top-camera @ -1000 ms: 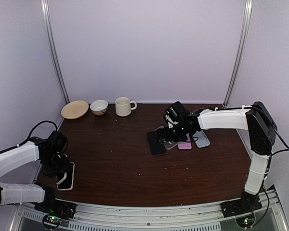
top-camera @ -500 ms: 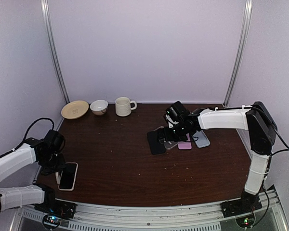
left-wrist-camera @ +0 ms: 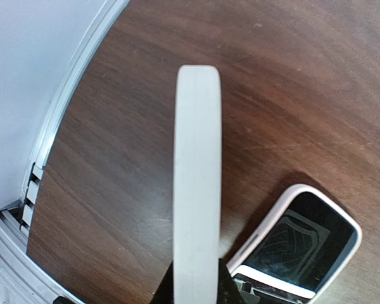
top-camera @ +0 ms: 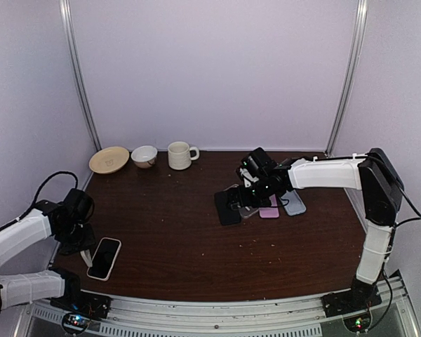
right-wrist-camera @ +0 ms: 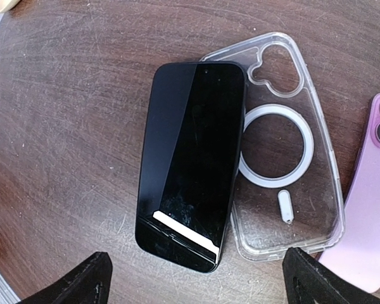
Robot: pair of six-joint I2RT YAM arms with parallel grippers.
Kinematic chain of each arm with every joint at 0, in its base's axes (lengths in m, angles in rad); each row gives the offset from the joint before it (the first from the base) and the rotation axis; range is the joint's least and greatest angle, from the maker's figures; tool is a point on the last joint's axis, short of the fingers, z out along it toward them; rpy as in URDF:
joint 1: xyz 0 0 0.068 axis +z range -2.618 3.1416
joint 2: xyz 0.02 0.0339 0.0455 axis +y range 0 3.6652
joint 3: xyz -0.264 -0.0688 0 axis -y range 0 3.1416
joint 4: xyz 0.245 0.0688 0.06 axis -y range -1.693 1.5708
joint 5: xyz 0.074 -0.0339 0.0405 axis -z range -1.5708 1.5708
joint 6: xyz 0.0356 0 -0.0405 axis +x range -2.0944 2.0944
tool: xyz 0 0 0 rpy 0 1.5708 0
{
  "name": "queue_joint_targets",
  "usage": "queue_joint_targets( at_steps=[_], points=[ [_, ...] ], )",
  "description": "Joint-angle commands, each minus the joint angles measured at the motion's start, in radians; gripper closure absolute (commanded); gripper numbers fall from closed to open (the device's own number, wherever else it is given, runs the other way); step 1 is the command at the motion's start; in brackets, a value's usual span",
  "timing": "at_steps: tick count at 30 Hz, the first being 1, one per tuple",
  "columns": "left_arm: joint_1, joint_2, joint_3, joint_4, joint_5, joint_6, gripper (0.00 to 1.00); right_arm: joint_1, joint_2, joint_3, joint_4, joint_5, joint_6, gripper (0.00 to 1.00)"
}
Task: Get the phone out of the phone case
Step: Pass from the left arm to the right
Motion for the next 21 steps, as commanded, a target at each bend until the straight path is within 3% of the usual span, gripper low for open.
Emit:
queue_joint_targets(
  at_steps=[1, 9, 17, 21],
  points=[
    [-0.009, -0.082, 0.075, 0.012, 0.020, 0.032, 1.00, -0.007, -0.017, 0.031, 0.015, -0.023, -0.019, 0.00],
    [-0.029, -0.146, 0.216, 0.082, 0.109, 0.290, 1.00, -0.006, -0.082, 0.053, -0.007, -0.056, -0.058, 0.01],
    [-0.094, -0.040, 0.364, 0.273, 0.377, 0.577, 1.00, -0.006, -0.129, 0.131, -0.159, 0.022, -0.002, 0.01],
    [-0.181, 0.028, 0.435, 0.356, 0.418, 0.689, 1.00, -0.005, -0.165, 0.127, -0.163, 0.029, 0.031, 0.01]
  ],
)
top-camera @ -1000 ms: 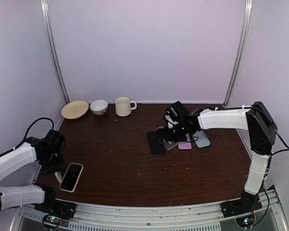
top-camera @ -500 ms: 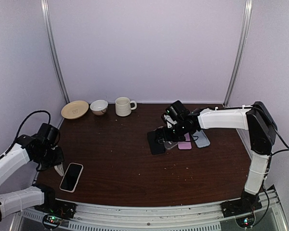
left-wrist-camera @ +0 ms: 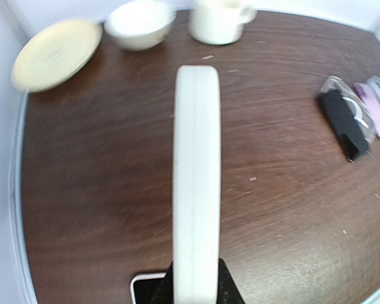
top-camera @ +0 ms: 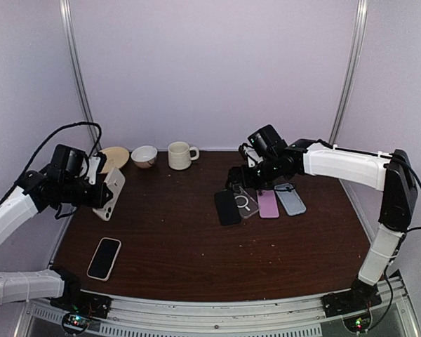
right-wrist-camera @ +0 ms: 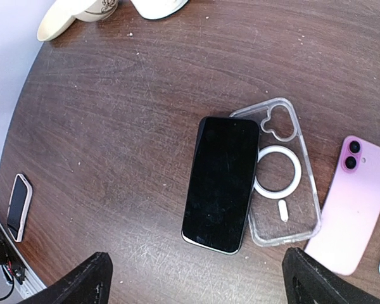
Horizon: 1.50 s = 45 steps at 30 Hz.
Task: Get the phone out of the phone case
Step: Pass from the left arm to the right
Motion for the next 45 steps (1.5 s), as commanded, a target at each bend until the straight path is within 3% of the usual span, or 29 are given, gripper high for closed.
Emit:
queue_joint_targets(
  at_steps=[1, 7, 11, 18, 23, 26, 31, 34, 45],
  points=[
    [-0.096, 0.057, 0.104, 0.218, 0.111, 0.207, 1.00, -0.005, -0.059, 0.012, -0.049, 0.032, 0.045, 0.01],
    [-0.158, 0.135, 0.156, 0.324, 0.164, 0.403, 1.00, -0.004, -0.136, -0.060, 0.058, -0.067, -0.015, 0.01],
    [-0.164, 0.137, 0.111, 0.434, 0.360, 0.579, 1.00, -0.005, -0.218, -0.164, 0.158, -0.095, -0.108, 0.01],
    [-0.261, 0.143, -0.003, 0.645, 0.424, 0.862, 1.00, -0.004, -0.234, -0.112, -0.015, -0.077, -0.068, 0.01],
    [-0.324, 0.184, -0.050, 0.780, 0.366, 1.124, 1.00, -0.003, -0.267, -0.106, -0.088, -0.024, 0.162, 0.01],
    [-0.352, 0.222, -0.052, 0.838, 0.291, 1.232, 1.00, -0.001, -0.328, -0.186, 0.025, -0.063, 0.341, 0.01],
    [-0.364, 0.264, -0.083, 0.979, 0.239, 1.323, 1.00, 0.038, -0.444, -0.365, 0.318, -0.040, 0.621, 0.00],
    [-0.373, 0.284, -0.096, 1.050, 0.232, 1.366, 1.00, 0.059, -0.451, -0.389, 0.391, -0.032, 0.757, 0.01],
    [-0.379, 0.270, -0.138, 1.111, 0.252, 1.389, 1.00, 0.197, -0.255, -0.330, 0.753, -0.107, 1.138, 0.04]
  ],
)
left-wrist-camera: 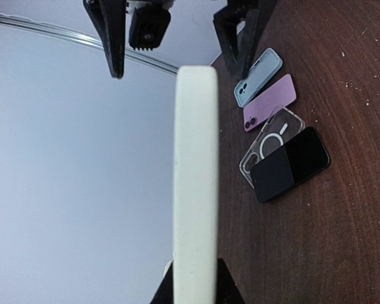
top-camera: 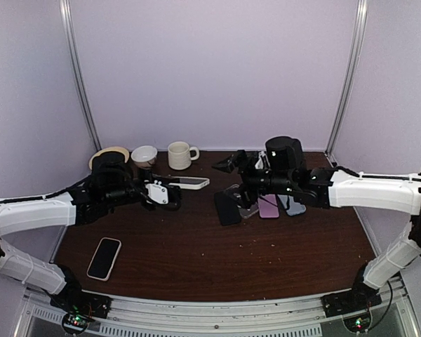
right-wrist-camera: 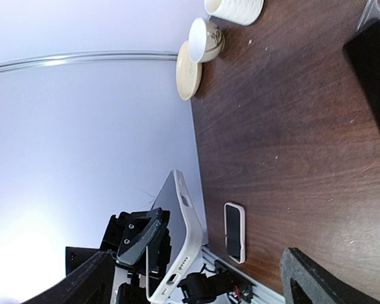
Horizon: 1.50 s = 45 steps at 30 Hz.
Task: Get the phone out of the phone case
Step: Pass from the left arm to the right
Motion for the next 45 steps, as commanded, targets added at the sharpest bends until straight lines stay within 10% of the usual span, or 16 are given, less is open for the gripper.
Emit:
queue_joint_targets(
  at_steps=[1, 39, 45],
  points=[
    [-0.006, -0.031, -0.005, 0.150, 0.009, 0.018, 1.00, 0.054, 0.101, 0.057, 0.209, -0.043, 0.198, 0.05],
    [-0.006, -0.060, -0.033, 0.144, 0.023, 0.029, 1.00, 0.103, 0.207, 0.136, 0.296, -0.037, 0.218, 0.95],
    [-0.005, -0.086, -0.037, 0.076, 0.052, 0.055, 0.78, 0.103, 0.201, 0.134, 0.300, -0.040, 0.193, 1.00]
  ],
)
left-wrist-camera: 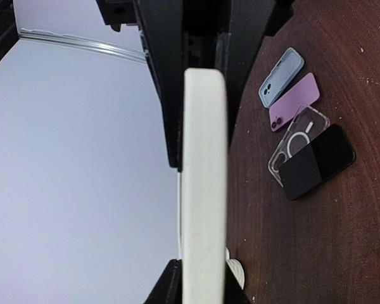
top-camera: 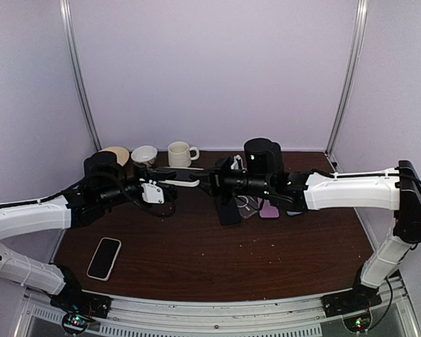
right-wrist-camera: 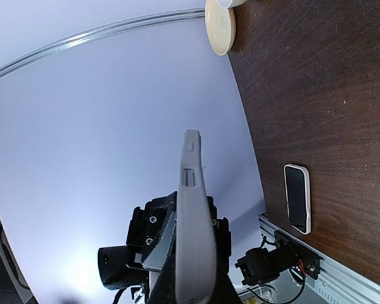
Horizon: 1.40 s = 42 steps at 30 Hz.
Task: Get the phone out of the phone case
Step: Pass from the left arm to the right, then remove the top left corner of the phone from the phone case.
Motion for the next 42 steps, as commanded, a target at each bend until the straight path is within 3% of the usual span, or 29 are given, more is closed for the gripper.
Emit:
queue_joint_targets(
  at_steps=[1, 6, 12, 20, 26, 37, 42],
  points=[
    [-0.006, -0.042, 0.000, -0.027, 0.078, -0.009, 0.75, 0.004, -0.008, 0.023, 0.050, 0.006, -0.105, 1.00],
    [-0.005, -0.056, 0.009, -0.099, 0.099, -0.003, 0.53, 0.001, -0.036, 0.025, 0.016, 0.025, -0.179, 1.00],
    [-0.005, -0.058, 0.027, -0.164, 0.098, -0.021, 0.43, -0.004, -0.098, 0.051, -0.147, 0.110, -0.373, 1.00],
    [-0.005, -0.073, 0.048, -0.233, 0.109, -0.052, 0.41, -0.027, -0.221, -0.034, -0.139, 0.232, -0.624, 1.00],
    [-0.002, -0.081, 0.060, -0.257, 0.121, -0.079, 0.41, -0.047, -0.305, -0.029, -0.225, 0.302, -0.889, 1.00],
    [0.040, -0.074, 0.118, -0.365, 0.192, -0.174, 0.42, -0.082, -0.441, -0.100, -0.230, 0.388, -1.393, 1.00],
    [0.062, -0.073, 0.123, -0.374, 0.222, -0.202, 0.42, -0.084, -0.509, -0.221, -0.079, 0.376, -1.605, 1.00]
  ],
)
